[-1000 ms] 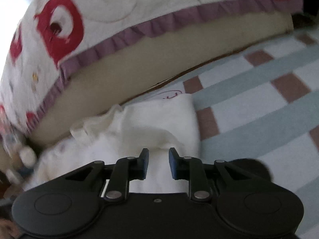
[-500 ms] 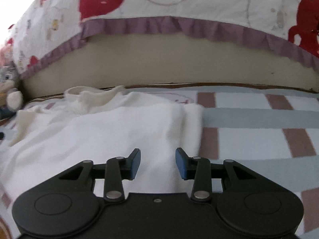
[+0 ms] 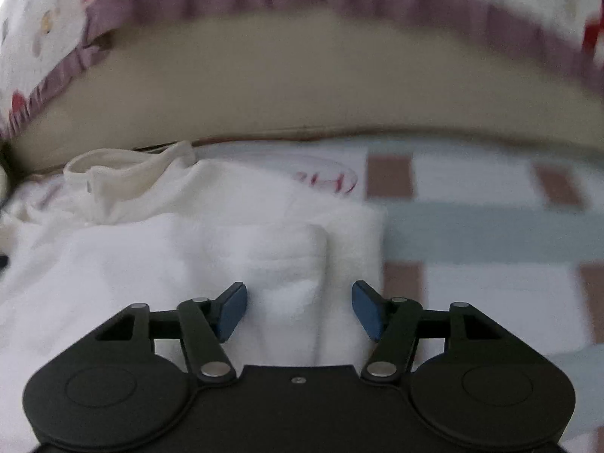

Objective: Fold clothes

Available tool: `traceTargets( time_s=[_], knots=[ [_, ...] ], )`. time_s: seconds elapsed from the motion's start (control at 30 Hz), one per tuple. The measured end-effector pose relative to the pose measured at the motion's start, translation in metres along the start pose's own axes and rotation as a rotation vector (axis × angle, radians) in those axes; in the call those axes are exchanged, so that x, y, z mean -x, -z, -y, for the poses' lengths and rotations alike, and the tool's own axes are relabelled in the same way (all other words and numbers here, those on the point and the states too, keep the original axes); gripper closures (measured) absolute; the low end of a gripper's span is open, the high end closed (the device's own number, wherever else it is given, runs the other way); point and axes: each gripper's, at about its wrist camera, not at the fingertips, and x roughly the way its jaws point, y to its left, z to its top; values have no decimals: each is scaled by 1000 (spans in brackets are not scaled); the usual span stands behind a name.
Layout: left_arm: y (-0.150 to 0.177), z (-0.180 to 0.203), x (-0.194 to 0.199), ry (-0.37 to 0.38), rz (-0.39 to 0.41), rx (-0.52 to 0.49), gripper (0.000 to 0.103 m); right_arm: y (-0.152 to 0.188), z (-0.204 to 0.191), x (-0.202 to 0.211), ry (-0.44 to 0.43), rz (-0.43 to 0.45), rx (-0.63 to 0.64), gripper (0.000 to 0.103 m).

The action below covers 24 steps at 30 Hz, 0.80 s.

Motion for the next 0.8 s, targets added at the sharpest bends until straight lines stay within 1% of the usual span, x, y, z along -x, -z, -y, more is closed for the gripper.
traceTargets(
  time_s=[0.07,0.1,0.17,0.2,0.27,0.3,0.37,0.43,0.47,0.53,0.57,0.6,0.67,0.7,0.77,0.8],
  knots=[
    [2,-1,17,1,63,24,94,2,-2,13,-65,56,14,96],
    [2,-1,27,8,90,27,94,5,-7,25,-63,107,41,96],
    [-2,0,43,21,133,36,94,12,-22,58,-41,256,137,96],
    [-7,1,51,28,161,31,94,13,-28,72,-43,297,163,96],
    [-20,6,62,38,215,3,94,7,-36,95,-60,358,180,97],
    [-29,9,65,45,233,-12,94,2,-39,101,-53,380,194,97],
    [-47,14,66,51,260,-33,94,-10,-43,110,-29,415,211,97],
    [-67,20,56,46,277,-37,94,-26,-41,108,14,436,210,97],
    [-75,25,47,44,275,-44,93,-34,-38,104,41,443,203,97],
    [-87,37,19,37,240,-100,93,-50,-30,88,88,429,189,97],
    [-91,44,4,32,216,-138,93,-57,-25,75,120,414,174,97],
    [-92,54,-13,18,170,-202,93,-63,-22,59,142,383,160,97],
    [-89,65,-45,-42,97,-272,94,-70,-17,27,179,305,140,98],
    [-86,68,-58,-76,73,-279,94,-71,-17,13,197,261,149,98],
    [-80,74,-80,-141,29,-297,94,-70,-23,-13,245,203,205,98],
    [-78,75,-88,-163,14,-297,94,-70,-25,-24,270,178,232,98]
  ],
)
